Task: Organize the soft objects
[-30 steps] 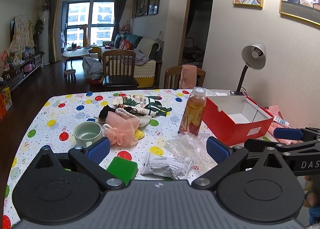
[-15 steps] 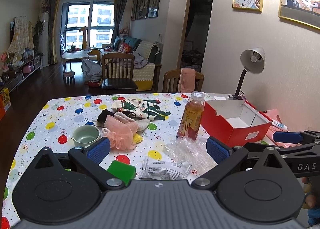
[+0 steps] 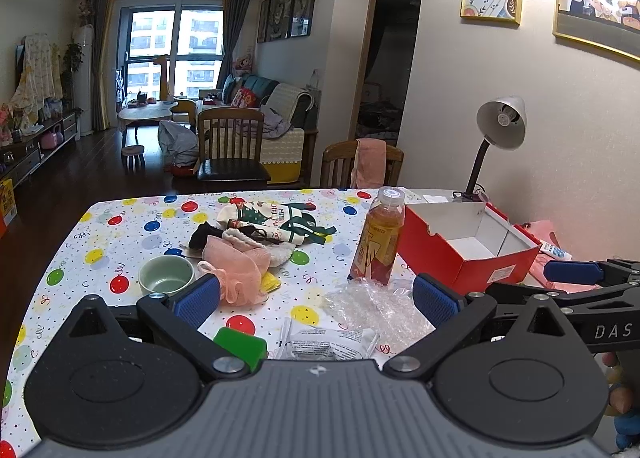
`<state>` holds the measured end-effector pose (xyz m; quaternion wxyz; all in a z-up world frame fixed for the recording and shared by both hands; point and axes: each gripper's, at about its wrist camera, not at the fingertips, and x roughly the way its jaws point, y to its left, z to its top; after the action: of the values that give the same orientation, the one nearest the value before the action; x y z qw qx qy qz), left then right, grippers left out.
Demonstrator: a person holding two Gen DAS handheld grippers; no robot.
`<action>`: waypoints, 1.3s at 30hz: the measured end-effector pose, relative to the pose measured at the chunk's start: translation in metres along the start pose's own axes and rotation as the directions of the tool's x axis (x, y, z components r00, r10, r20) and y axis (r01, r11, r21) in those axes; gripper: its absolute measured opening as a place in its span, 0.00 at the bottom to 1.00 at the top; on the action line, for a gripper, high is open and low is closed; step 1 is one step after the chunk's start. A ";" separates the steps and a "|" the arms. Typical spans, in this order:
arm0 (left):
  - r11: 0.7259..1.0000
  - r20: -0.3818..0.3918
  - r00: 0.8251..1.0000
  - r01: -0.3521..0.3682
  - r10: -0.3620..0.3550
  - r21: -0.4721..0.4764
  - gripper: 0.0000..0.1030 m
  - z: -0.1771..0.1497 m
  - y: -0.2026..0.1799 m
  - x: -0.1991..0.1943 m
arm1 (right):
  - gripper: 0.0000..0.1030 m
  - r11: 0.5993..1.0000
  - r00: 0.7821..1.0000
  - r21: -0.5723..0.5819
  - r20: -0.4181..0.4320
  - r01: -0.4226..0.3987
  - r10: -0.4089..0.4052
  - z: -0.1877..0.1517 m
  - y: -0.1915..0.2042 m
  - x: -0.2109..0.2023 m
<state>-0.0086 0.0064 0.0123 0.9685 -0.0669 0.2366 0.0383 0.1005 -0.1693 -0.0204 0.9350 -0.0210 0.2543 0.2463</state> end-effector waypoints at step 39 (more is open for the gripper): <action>0.991 -0.150 0.985 -0.094 0.080 -0.090 1.00 -0.023 0.057 0.108 | 0.96 0.975 0.962 -0.102 -0.213 -0.198 0.173 -0.015 -0.013 0.122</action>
<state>0.0704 0.0638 -0.0642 0.9417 -0.1059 0.3072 0.0872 0.1913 -0.1282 -0.0939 0.8739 -0.0795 0.3337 0.3445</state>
